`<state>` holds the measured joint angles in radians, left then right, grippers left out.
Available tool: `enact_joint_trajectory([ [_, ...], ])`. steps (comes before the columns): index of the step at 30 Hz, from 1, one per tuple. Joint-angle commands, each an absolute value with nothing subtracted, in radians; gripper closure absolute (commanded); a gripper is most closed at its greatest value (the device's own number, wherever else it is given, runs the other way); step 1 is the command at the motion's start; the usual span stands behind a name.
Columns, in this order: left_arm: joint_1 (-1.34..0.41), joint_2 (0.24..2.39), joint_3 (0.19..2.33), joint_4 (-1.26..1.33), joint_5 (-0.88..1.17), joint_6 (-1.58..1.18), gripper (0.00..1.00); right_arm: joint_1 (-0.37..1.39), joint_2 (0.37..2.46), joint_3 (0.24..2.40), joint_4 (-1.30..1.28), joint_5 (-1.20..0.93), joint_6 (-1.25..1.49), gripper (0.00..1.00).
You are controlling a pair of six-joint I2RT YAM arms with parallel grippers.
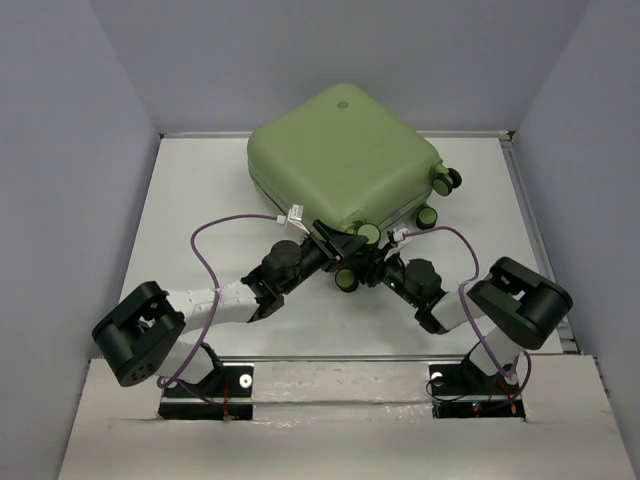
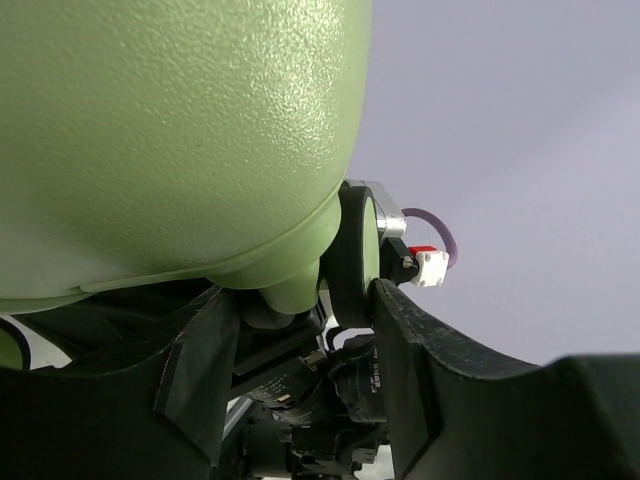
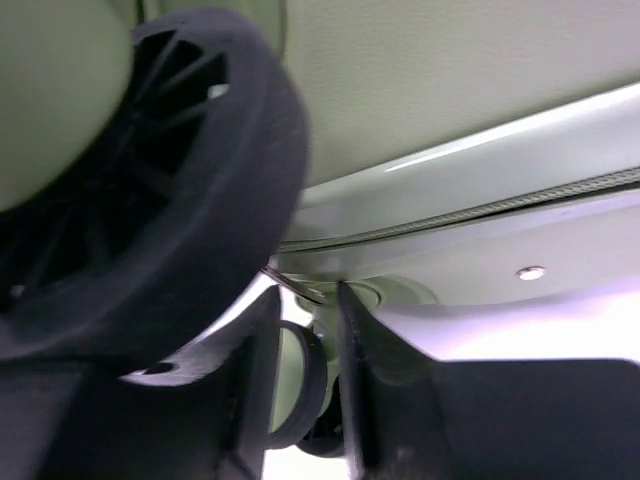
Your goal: Pack the luggage
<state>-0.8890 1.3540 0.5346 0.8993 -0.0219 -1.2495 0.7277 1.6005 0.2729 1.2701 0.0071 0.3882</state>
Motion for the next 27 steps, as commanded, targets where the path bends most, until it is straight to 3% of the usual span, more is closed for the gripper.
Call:
enact_joint_trajectory([
  [1,-0.900,1.319,0.571,1.043,-0.005,-1.198,0.86,0.733,1.617,0.336,1.505,0.009,0.380,0.69],
  [2,-0.900,1.324,0.574,1.043,-0.005,-1.198,0.86,0.733,1.621,0.339,1.509,0.009,0.387,0.70],
  [3,-0.900,1.324,0.577,1.043,-0.005,-1.198,0.86,0.733,1.634,0.342,1.520,0.009,0.390,0.80],
  [6,-0.900,1.331,0.589,1.045,0.034,-1.195,0.87,0.755,1.658,0.328,1.595,0.020,0.429,0.93],
  [18,-0.897,1.378,0.731,1.002,0.147,-1.186,0.88,1.060,1.753,0.336,1.681,0.169,0.417,0.93],
  [27,-0.897,1.370,0.779,0.954,0.186,-1.206,0.90,1.210,1.825,0.480,1.715,0.252,0.359,0.93],
])
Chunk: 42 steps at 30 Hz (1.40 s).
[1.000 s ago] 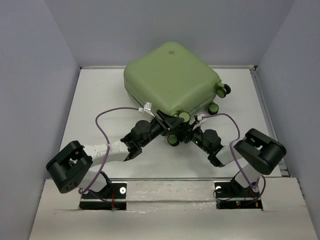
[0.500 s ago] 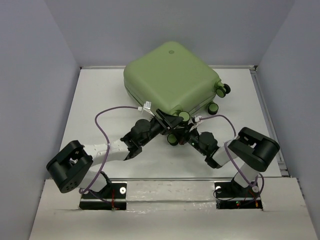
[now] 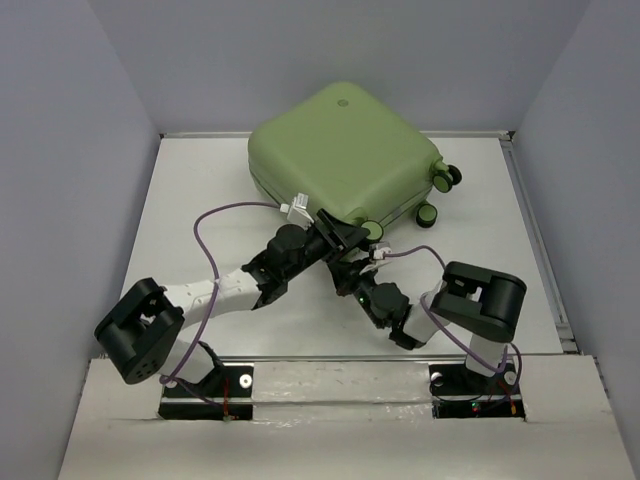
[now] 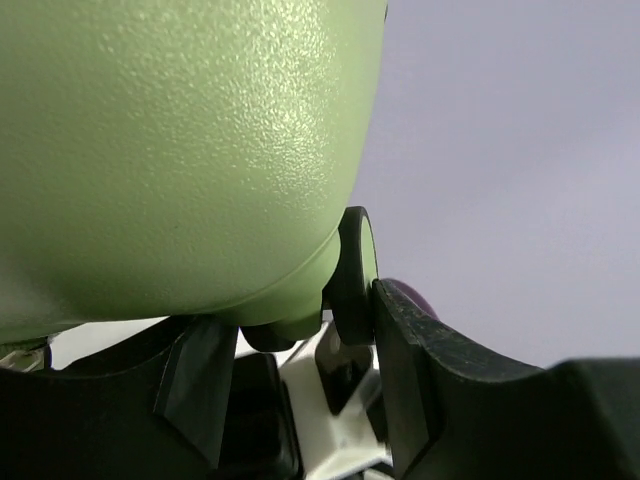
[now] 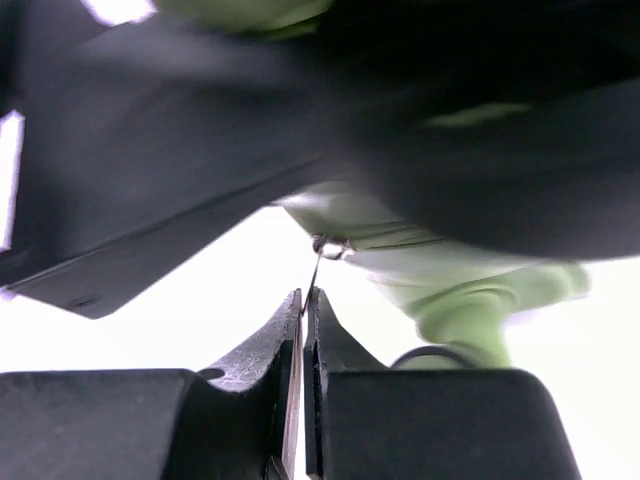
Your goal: Pack the luggage
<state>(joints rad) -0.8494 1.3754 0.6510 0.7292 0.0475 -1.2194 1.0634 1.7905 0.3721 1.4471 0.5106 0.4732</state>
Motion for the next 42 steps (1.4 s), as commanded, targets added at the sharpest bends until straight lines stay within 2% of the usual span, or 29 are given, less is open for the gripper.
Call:
enact_joint_trajectory([
  [1,-0.896,1.365,0.776,0.954,0.189,-1.207,0.90,1.210,1.824,0.480,1.715,0.255,0.360,0.93],
  [3,-0.893,1.345,0.762,0.950,0.205,-1.207,0.88,1.220,1.819,0.459,1.715,0.284,0.364,0.93],
  [5,-0.891,1.318,0.749,0.937,0.204,-1.197,0.73,1.220,1.798,0.401,1.715,0.333,0.376,0.93],
  [7,-0.887,1.296,0.726,0.913,0.199,-1.184,0.55,1.220,1.772,0.353,1.700,0.399,0.388,0.69],
  [8,-0.885,1.273,0.716,0.904,0.193,-1.168,0.40,1.220,1.725,0.327,1.653,0.411,0.400,0.57],
  [10,-0.881,1.240,0.695,0.868,0.172,-1.148,0.23,1.220,1.651,0.263,1.553,0.423,0.445,0.29],
  [14,-0.867,1.201,0.663,0.821,0.146,-1.105,0.11,1.220,1.360,0.241,1.028,0.454,0.472,0.20],
  [15,-0.862,1.197,0.651,0.813,0.143,-1.095,0.10,1.220,1.230,0.242,0.934,0.495,0.474,0.17],
  [16,-0.861,1.190,0.643,0.811,0.138,-1.095,0.09,1.220,1.166,0.276,0.831,0.532,0.480,0.14],
  [17,-0.854,1.183,0.628,0.808,0.130,-1.094,0.06,1.220,1.105,0.302,0.599,0.567,0.482,0.10],
  [19,-0.850,1.175,0.620,0.805,0.124,-1.085,0.03,1.220,0.976,0.383,0.418,0.667,0.477,0.06],
  [20,-0.847,1.174,0.615,0.805,0.124,-1.086,0.02,1.207,0.945,0.409,0.282,0.693,0.473,0.04],
  [23,-0.844,1.178,0.614,0.807,0.135,-1.083,0.01,1.160,0.894,0.501,0.113,0.696,0.460,0.01],
  [29,-0.831,1.148,0.603,0.784,0.149,-1.043,0.01,1.123,0.881,0.607,-0.079,0.700,0.486,0.03],
  [34,-0.831,1.049,0.560,0.606,0.056,-0.921,0.04,1.027,0.888,0.690,-0.202,0.635,0.466,0.01],
  [38,-0.831,0.928,0.469,0.505,-0.041,-0.870,0.16,0.937,0.948,0.736,-0.242,0.514,0.433,0.00],
  [40,-0.833,0.904,0.416,0.466,-0.069,-0.861,0.28,0.910,0.971,0.745,-0.200,0.497,0.399,0.00],
  [42,-0.834,0.891,0.368,0.465,-0.087,-0.851,0.40,0.865,1.008,0.759,-0.118,0.381,0.330,0.00],
])
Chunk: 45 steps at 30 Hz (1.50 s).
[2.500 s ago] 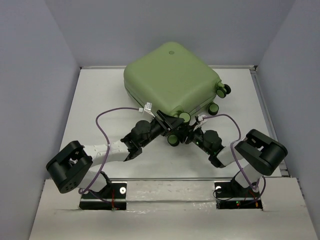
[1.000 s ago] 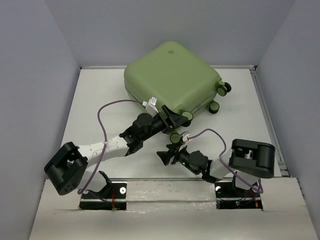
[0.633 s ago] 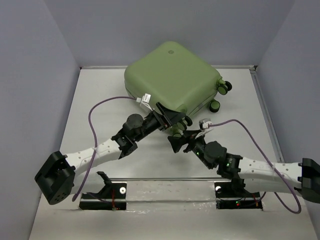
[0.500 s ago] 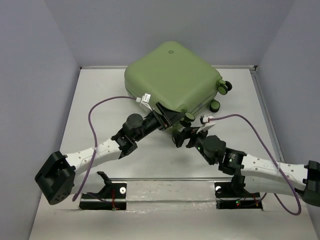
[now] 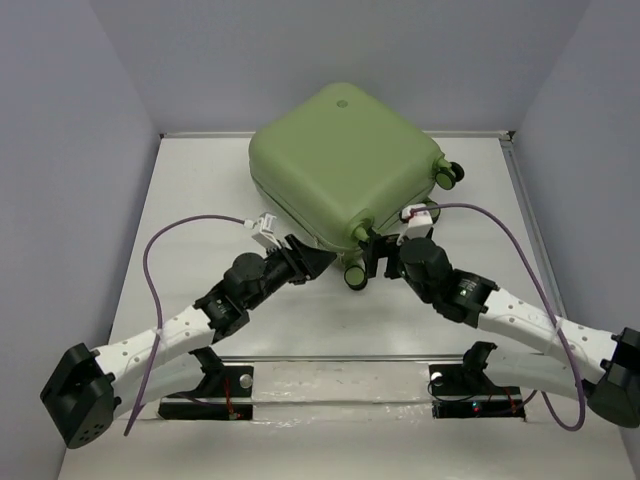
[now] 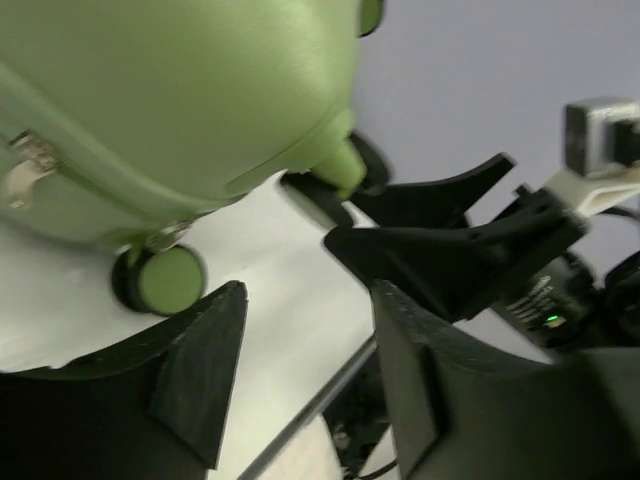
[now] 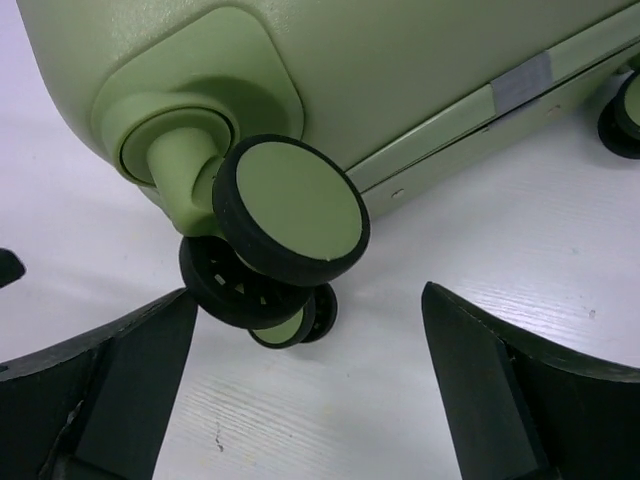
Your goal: Pack the luggage
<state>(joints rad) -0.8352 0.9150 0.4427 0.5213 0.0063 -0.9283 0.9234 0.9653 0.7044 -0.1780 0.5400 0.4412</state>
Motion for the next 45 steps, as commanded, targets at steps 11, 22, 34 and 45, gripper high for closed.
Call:
enact_joint_trajectory([
  [11,-0.874,1.114,0.465,0.465,-0.087,-0.718,0.52,0.808,1.221,0.893,-0.101,0.299,0.187,0.03],
  [22,-0.933,1.275,0.612,0.469,-0.173,-0.608,0.51,0.808,1.289,0.963,-0.176,0.291,0.150,0.76],
  [34,-0.957,1.433,0.729,0.422,-0.340,-0.534,0.52,0.808,1.285,0.962,-0.183,0.230,0.155,0.89],
  [45,-0.976,1.477,0.784,0.416,-0.405,-0.506,0.69,0.808,1.281,0.946,-0.169,0.207,0.163,0.92],
])
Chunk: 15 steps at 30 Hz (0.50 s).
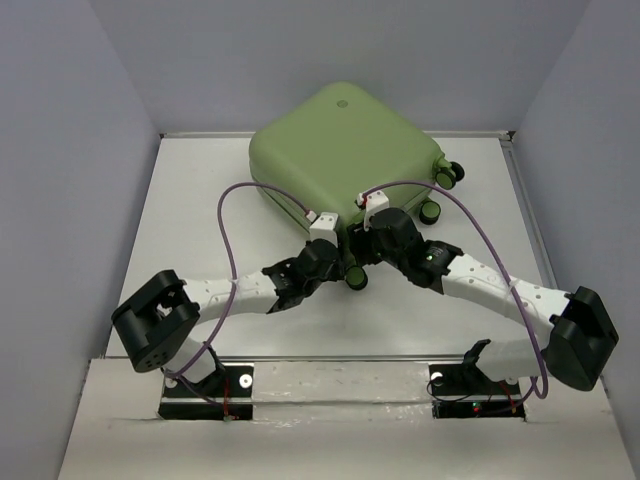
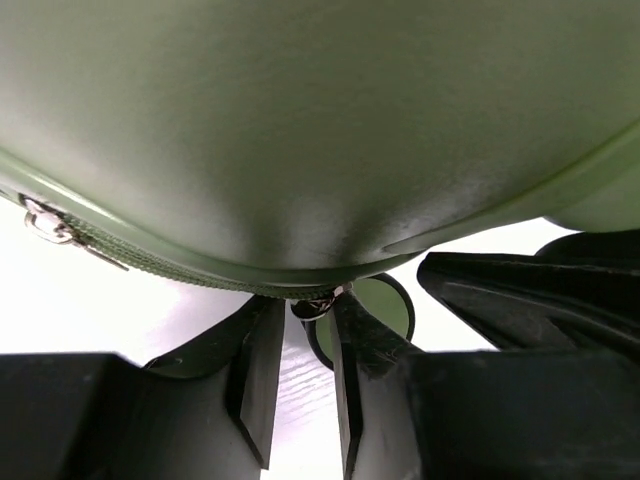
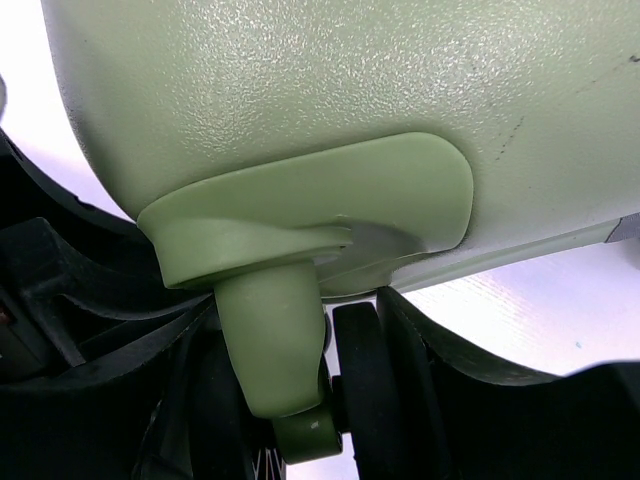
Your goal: Pack the luggage
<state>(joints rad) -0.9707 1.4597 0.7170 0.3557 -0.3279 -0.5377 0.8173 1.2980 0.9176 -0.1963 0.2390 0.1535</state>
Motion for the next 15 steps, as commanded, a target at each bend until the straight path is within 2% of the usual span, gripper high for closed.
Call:
enact_joint_trajectory([
  [1,-0.976,1.482,0.791,0.417,-0.405,-0.508,0.72,0.808,1.279,0.943,-0.167,0.199,0.164,0.92],
  [4,-0.977,1.494,0.801,0.419,-0.413,-0.511,0.81,0.808,1.275,0.937,-0.163,0.190,0.169,0.93],
  [5,-0.979,1.496,0.802,0.420,-0.417,-0.511,0.90,0.808,1.275,0.936,-0.164,0.189,0.170,0.93],
  [6,-0.979,1.496,0.804,0.420,-0.423,-0.511,0.94,0.808,1.275,0.933,-0.163,0.187,0.172,0.93],
  [15,-0.983,1.411,0.736,0.407,-0.535,-0.546,0.94,0.808,1.238,0.876,-0.138,0.183,0.201,0.93],
])
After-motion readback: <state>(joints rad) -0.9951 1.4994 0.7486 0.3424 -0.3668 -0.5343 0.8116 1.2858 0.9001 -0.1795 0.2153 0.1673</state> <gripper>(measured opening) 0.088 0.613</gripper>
